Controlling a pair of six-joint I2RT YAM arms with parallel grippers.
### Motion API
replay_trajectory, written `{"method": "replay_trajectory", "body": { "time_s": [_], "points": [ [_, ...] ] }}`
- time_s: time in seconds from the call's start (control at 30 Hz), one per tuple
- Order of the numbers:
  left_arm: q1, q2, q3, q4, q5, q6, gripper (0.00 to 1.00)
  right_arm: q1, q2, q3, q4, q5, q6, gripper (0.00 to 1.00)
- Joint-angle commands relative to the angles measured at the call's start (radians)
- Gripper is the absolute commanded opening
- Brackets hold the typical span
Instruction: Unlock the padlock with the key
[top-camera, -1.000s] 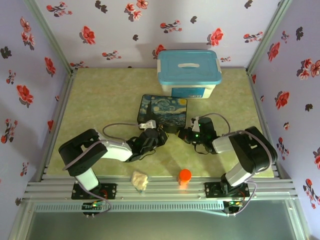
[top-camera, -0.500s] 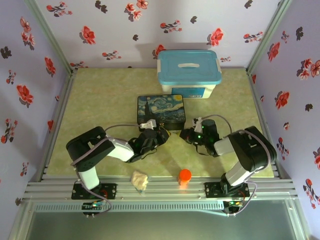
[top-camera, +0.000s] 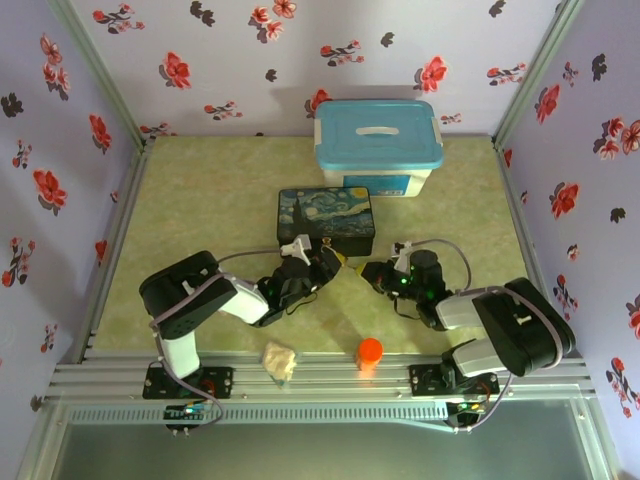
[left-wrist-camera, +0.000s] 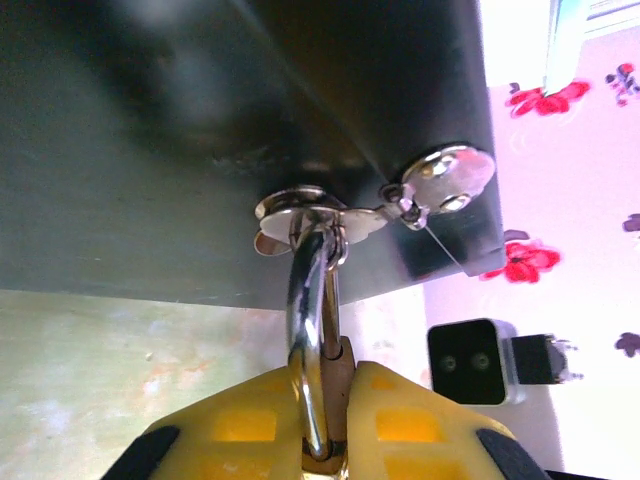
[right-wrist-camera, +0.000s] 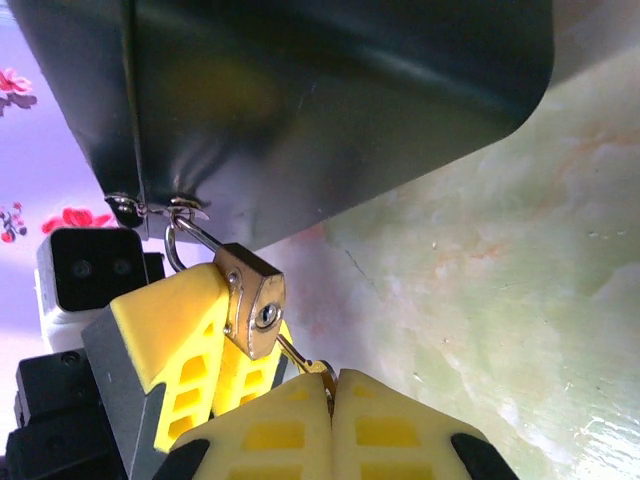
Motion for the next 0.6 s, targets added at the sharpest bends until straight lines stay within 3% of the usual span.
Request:
{"method": "replay_trajectory", "body": {
  "time_s": [0.0,0.3,0.57],
  "points": [
    [0.005,0.007,0.007,0.132,0.013,-0.022,0.0,0.007,0.017,-0.015,0.087,0.036,0.053,0.0],
    [0.006,0.023,0.01,0.151,0.016,-0.051,0.0,0.006,0.073,-0.009,0.212,0.033,0.094,0.0],
    [0.005,0.039,0.022,0.162,0.017,-0.063,0.0,0.013,0.199,-0.016,0.448,0.024,0.166,0.0]
  ]
}}
